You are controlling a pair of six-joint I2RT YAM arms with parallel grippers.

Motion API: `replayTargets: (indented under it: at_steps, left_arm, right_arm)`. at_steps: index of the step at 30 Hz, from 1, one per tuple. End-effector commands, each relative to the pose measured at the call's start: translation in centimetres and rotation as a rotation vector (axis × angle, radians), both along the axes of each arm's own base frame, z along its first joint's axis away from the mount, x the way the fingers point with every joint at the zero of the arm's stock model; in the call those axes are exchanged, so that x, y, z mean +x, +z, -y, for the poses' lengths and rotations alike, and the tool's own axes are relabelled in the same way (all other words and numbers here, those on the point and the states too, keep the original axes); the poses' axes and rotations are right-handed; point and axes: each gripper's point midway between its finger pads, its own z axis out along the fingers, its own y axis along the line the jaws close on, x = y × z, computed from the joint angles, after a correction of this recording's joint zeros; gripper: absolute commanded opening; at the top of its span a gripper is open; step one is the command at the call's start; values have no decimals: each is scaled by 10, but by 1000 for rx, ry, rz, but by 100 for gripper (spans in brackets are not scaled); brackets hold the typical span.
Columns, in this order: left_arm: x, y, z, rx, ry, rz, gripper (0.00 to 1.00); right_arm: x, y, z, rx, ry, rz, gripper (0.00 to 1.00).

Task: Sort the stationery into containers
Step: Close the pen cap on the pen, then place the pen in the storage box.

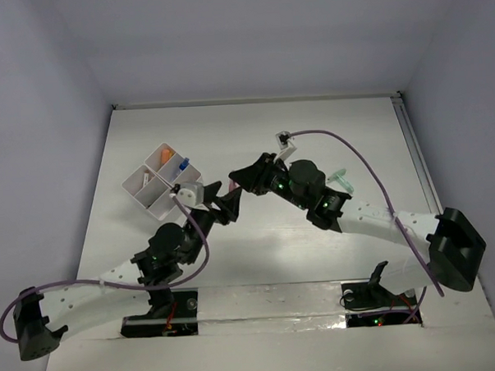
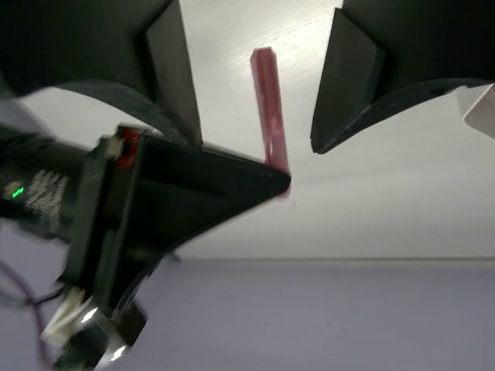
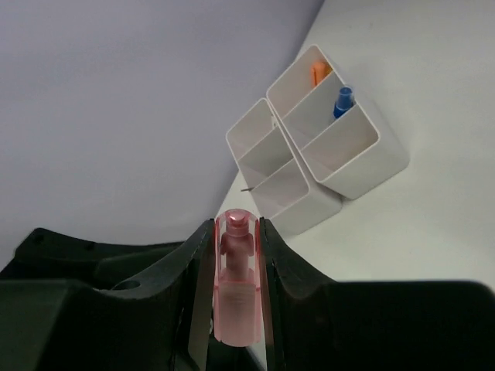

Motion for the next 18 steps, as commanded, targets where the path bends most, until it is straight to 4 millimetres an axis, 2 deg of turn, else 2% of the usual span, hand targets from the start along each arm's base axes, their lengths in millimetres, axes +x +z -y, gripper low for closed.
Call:
replayTargets:
  at_steps: [1,3,6,7,8,9,10,12,13,14,16,17,18]
  left_arm:
    - [-12,77,-26,-338,-7,79,56]
    - [-15,68,-37,-346,5,48,74]
    - [-23,64,-52,-373,4,29,82]
    - [-24,64,-57,-383,9,26,84]
    - [-27,67,-63,-399,10,29,87]
    - [-30,70,-72,-417,19,33,95]
    - [-31,71,-77,-421,25,34,97]
    - [-34,79,-86,-425,34,37,99]
    - [-34,82,-90,-426,45,36,99]
    - [-36,92,-95,-442,48,40,99]
    - [-37,94,-97,-423,52,20,99]
    - [-41,110,-102,-463,34,19,99]
    - [-43,108,-96,-425,12,-3,99]
  right_arm:
    - [-18,-45,-16,-168,146,-72,0]
    - [2,-29,-15,-138,103,-40,0]
    - [37,-23,-7,-130,36,-18,0]
    - [45,-14,-8,-112,31,-3,0]
    - [55,-18,-10,-109,24,-4,0]
    - [61,-19,-11,-106,21,1,0]
    - [64,-19,-15,-103,30,10,0]
    - [72,-24,-31,-97,61,24,0]
    - [69,-26,-40,-87,109,25,0]
    - [71,-25,-48,-65,128,37,0]
    - [70,-36,-70,-64,173,39,0]
    - [65,-35,-82,-54,193,57,0]
    - [67,-38,-95,-55,209,76,0]
